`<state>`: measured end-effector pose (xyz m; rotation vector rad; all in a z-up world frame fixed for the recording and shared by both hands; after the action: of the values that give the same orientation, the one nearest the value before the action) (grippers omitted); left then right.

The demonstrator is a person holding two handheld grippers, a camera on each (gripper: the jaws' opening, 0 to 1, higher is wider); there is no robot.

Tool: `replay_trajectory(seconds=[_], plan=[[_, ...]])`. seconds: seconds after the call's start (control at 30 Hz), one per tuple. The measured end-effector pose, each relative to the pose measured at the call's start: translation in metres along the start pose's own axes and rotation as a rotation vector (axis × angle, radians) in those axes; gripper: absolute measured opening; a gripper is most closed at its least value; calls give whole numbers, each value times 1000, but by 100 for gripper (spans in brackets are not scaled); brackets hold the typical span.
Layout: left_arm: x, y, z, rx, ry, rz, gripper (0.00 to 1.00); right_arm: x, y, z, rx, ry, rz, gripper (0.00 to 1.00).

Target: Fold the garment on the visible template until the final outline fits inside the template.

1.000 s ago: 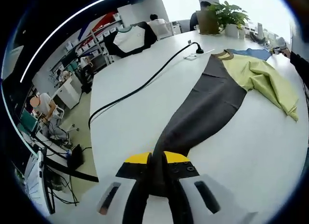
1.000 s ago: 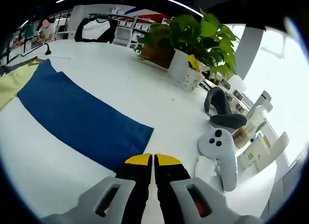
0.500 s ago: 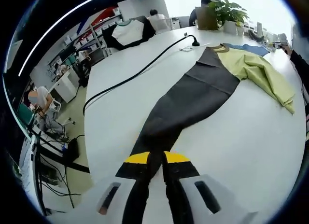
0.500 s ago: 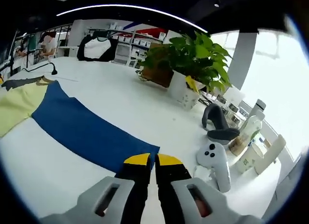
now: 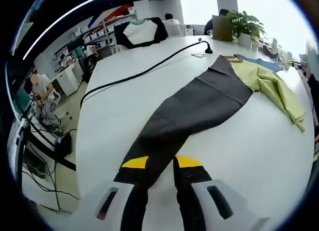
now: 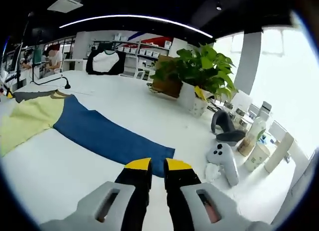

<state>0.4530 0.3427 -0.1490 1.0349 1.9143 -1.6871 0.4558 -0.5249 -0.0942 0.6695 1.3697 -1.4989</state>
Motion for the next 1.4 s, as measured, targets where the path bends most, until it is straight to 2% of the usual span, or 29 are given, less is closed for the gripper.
replay_trajectory(seconds=[0.13,0.5,0.57,0.6,0.63,0.67,0.7,0.83,0.93,1.03,1.13,1.3,1.4], plan=[[-2,2,-1,13,-48,5,19,3,-12,-6,12,29,34,17],[-2,8,1,22,-115,4,18,7,-37,-36,-47,48,73,27],[-1,8,4,29,-116,12,15,7,-40,-41,-52,50,77,29],[-1,7,13,86,-168,7,11,7,-43,-45,-55,54,83,29],[-1,8,9,52,-176,10,8,7,-44,-48,-58,59,89,29],[-1,9,8,43,-148,12,1,7,-46,-52,-64,67,96,29],[-1,7,8,47,-141,14,2,7,-47,-54,-69,72,100,29],[-2,6,8,64,-161,-17,1,8,-53,-63,-90,89,108,29],[2,-1,9,109,-143,-78,1,7,-59,-64,-87,94,117,29],[5,-5,11,155,-148,-112,1,7,-63,-65,-82,86,115,30],[8,-9,13,170,-141,-134,1,7,-64,-69,-89,79,109,32],[14,-17,23,211,-171,-131,1,5,-66,-74,-94,82,112,36],[17,-21,28,214,-154,-128,1,4,-67,-75,-96,79,109,37]])
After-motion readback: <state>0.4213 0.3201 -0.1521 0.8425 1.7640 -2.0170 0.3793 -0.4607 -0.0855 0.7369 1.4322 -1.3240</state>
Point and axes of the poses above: the point that each gripper's makers call its tool centre point, and the gripper's own axes: y roughly forward along the fingers, z roughly to its right, x roughly out of its underside, the point moved 5 cm from there along -y, roughly backward along the fingers, and after that the axes turned 8 degrees about -x, right-handed, at the moved point
